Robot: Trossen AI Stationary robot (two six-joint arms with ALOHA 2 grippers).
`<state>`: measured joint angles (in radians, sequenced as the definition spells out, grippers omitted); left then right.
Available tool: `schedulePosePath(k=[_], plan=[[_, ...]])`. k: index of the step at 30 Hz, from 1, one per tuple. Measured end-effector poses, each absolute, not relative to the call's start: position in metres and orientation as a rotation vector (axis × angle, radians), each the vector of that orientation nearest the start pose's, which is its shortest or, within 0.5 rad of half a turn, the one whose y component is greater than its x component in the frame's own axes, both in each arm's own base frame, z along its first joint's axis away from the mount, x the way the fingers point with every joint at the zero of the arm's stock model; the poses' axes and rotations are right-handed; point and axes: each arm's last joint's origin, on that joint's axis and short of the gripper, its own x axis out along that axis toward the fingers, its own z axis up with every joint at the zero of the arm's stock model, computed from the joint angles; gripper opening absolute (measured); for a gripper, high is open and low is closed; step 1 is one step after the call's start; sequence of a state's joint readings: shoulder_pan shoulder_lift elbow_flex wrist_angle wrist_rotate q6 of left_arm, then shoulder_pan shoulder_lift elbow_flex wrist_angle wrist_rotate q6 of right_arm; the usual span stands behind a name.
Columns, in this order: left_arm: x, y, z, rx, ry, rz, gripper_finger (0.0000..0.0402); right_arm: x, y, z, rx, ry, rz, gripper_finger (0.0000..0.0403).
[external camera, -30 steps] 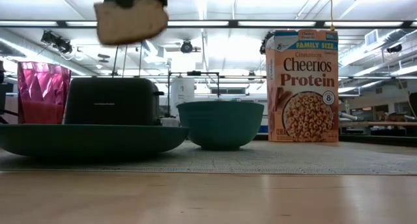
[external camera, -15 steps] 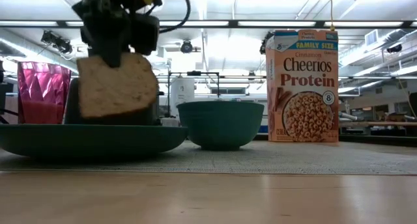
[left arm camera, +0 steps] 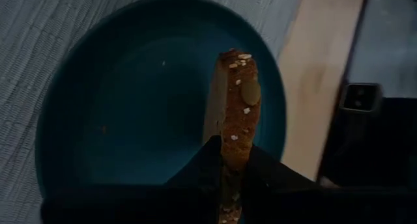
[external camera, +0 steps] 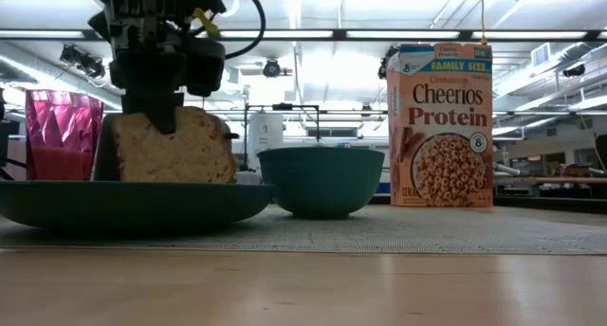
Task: Arrange a breakfast setting
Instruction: Put the bread from the toaster on the dark green plate, then put the red glass on the gray placemat to the top right of the dark green bowl
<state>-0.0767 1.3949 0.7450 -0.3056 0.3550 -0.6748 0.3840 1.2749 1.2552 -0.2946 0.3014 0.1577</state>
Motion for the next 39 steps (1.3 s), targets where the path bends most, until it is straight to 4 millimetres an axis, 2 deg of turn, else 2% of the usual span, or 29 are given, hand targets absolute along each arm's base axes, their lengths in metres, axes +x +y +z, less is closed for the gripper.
schedulePosePath(k=[10,16,20,26,34,39], plan=[[0.255,-0.037,0.183,-0.728,1.085,-0.011,0.0042,0.265,0.119,0.384,0.028,0.223,0.084,0.0197],[0.255,-0.037,0.183,-0.74,1.097,-0.021,0.0095,0.253,0.122,0.392,0.034,0.194,0.101,0.0197],[0.256,-0.031,0.184,-0.793,1.093,0.02,0.0143,0.239,0.114,0.403,0.02,0.177,0.121,0.0197],[0.262,-0.024,0.205,-0.861,1.085,0.076,0.0188,0.216,0.088,0.413,-0.018,0.212,0.147,0.0197],[0.262,-0.015,0.227,-1.03,1.161,0.217,0.0222,0.175,0.061,0.419,-0.137,0.284,0.178,0.0199],[0.263,-0.014,0.248,-1.134,1.189,0.297,0.0219,0.145,0.049,0.418,-0.236,0.331,0.178,0.0198]])
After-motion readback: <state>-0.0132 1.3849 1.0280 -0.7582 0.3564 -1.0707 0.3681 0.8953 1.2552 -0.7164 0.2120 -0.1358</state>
